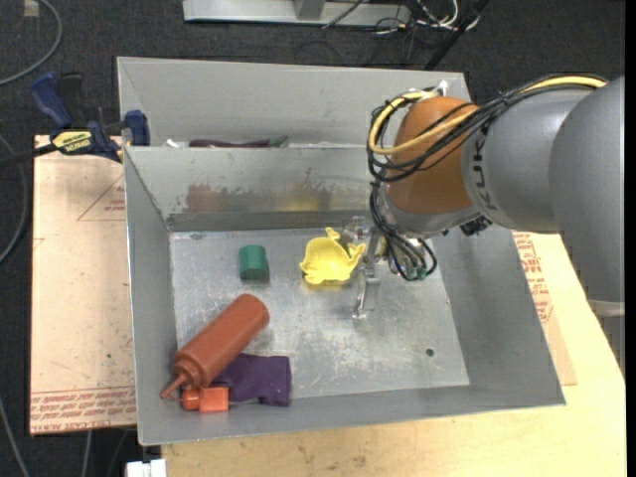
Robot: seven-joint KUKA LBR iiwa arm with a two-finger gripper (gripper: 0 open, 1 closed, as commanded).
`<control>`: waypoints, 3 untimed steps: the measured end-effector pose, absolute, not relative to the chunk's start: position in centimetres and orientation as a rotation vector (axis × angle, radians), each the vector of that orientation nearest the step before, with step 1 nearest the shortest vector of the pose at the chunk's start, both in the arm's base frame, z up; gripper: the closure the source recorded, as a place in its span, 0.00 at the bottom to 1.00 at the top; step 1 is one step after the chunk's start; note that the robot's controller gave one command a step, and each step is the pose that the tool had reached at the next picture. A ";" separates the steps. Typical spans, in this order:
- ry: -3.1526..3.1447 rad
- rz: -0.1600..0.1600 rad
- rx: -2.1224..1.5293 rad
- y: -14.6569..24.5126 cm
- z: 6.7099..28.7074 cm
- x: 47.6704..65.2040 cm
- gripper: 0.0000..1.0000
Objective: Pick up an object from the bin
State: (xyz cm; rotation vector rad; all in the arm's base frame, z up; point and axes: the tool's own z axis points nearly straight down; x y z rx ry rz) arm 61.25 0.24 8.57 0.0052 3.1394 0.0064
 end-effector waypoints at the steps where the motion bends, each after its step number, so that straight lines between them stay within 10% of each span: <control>1: 3.130 0.000 0.055 4.6 8.8 62.2 0.00; 2: 3.134 0.008 -0.054 4.7 7.1 64.1 1.00; 3: 3.134 0.008 -0.057 4.8 7.1 64.1 1.00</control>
Offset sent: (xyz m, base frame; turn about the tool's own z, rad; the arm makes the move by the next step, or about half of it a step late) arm 0.0272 0.0451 -0.0157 -0.0406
